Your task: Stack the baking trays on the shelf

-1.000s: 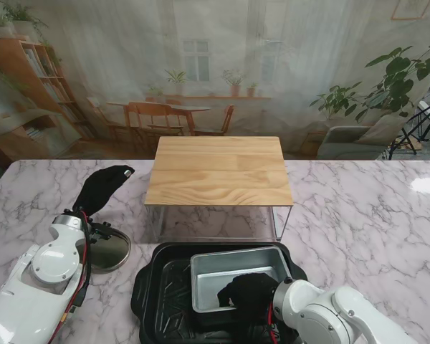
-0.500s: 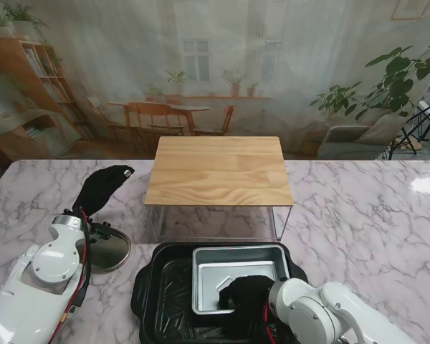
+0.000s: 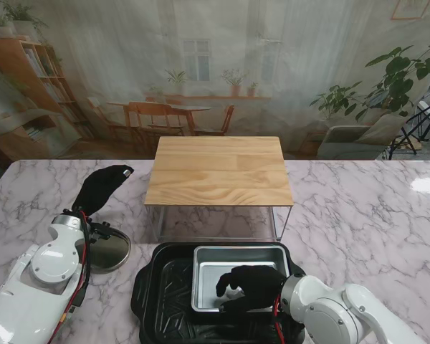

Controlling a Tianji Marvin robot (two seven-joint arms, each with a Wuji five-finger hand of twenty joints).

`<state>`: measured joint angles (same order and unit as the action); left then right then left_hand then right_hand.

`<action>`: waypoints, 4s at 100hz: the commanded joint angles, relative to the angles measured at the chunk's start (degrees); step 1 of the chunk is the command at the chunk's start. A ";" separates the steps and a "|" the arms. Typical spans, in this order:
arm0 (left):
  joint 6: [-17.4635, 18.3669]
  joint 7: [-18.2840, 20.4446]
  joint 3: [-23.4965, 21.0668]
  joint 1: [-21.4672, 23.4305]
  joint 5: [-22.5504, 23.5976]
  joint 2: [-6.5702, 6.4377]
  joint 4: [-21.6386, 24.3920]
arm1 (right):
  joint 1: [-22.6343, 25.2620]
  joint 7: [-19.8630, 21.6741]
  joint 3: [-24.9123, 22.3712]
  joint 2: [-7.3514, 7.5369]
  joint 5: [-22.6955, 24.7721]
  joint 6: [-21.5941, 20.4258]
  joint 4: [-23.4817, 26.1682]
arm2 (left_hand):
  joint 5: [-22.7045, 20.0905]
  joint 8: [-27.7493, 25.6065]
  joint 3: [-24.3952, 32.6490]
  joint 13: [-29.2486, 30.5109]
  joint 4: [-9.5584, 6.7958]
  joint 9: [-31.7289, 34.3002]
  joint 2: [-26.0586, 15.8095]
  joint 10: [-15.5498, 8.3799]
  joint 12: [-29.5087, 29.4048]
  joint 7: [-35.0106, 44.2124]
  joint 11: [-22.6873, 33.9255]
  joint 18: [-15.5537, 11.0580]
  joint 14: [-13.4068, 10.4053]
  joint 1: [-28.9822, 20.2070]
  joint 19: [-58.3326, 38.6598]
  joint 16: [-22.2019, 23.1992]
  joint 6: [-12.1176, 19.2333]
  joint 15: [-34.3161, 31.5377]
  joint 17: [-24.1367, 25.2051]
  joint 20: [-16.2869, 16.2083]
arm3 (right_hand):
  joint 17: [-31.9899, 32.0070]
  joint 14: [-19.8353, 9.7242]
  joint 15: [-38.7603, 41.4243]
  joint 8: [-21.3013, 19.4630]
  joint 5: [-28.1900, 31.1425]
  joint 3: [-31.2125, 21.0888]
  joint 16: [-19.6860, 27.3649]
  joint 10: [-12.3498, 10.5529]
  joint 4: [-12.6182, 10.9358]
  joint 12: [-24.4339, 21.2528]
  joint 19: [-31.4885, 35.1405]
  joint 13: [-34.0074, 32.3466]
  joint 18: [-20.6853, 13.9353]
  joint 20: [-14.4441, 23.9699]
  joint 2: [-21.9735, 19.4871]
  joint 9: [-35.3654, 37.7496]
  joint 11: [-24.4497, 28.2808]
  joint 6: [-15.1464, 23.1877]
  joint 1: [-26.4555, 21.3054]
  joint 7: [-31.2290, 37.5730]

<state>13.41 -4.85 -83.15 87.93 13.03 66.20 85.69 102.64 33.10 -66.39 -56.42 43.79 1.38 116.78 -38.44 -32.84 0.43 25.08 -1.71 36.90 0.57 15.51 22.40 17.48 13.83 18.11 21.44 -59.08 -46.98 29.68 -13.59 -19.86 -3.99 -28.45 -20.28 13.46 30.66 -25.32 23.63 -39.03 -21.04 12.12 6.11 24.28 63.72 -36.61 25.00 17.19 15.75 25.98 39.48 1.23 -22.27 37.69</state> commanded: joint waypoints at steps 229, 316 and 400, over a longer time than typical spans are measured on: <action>-3.03 1.85 -5.73 3.56 9.46 -1.30 0.31 | 4.30 -49.68 -24.47 -8.81 -2.22 -12.28 -21.72 | 12.87 8.19 -1.49 -2.10 1.01 -15.30 -0.98 -3.88 -8.61 -8.98 -8.81 -4.41 -3.06 4.29 1.13 -2.72 3.27 2.22 -0.06 3.03 | 12.59 -3.04 -19.19 -0.62 3.16 1.45 6.58 -3.22 -1.27 -6.37 -17.82 10.18 -3.22 1.62 0.57 -1.58 -10.66 1.57 -0.04 -4.75; -2.57 3.49 -11.02 3.99 37.00 -5.67 -8.04 | 4.05 -49.10 -23.68 -8.89 -3.26 -10.65 -21.45 | 15.40 7.50 0.07 -4.30 -1.16 -20.81 13.77 -8.90 -9.60 -6.40 -7.22 -2.53 -9.83 5.63 4.89 -5.55 4.05 5.85 -2.61 6.84 | 12.38 -3.07 -18.48 -0.59 3.42 1.44 6.23 -3.11 -1.26 -6.24 -17.81 10.13 -3.27 3.39 0.15 -2.41 -10.21 1.47 0.00 -4.56; -1.52 2.76 -6.63 0.45 51.95 -8.65 -14.68 | 3.46 -48.49 -23.09 -8.81 -3.56 -10.32 -21.81 | 13.14 7.86 5.82 -0.25 -3.26 -12.31 18.49 -9.69 -5.03 -5.04 -0.80 -18.13 -15.61 3.84 0.44 -4.03 4.73 3.25 -4.21 4.95 | 12.60 -3.09 -18.53 -0.62 3.58 1.50 6.25 -3.13 -1.24 -6.28 -18.37 10.21 -3.29 3.86 0.05 -2.47 -10.20 1.63 0.13 -4.56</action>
<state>12.34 -1.72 -90.52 88.35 64.59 57.52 72.07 106.08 -15.50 -89.62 -65.19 40.34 -9.22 95.13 -24.06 -24.32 4.62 23.86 -3.09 22.99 17.36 5.99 16.56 12.00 12.34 1.63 6.07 -53.62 -44.87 24.70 -8.85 -15.67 -8.04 -22.57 -8.30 11.37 15.54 -25.89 27.65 -36.77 -15.66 9.35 6.03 18.11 46.49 -27.00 23.48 20.08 16.00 25.76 29.21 1.40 -22.32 34.06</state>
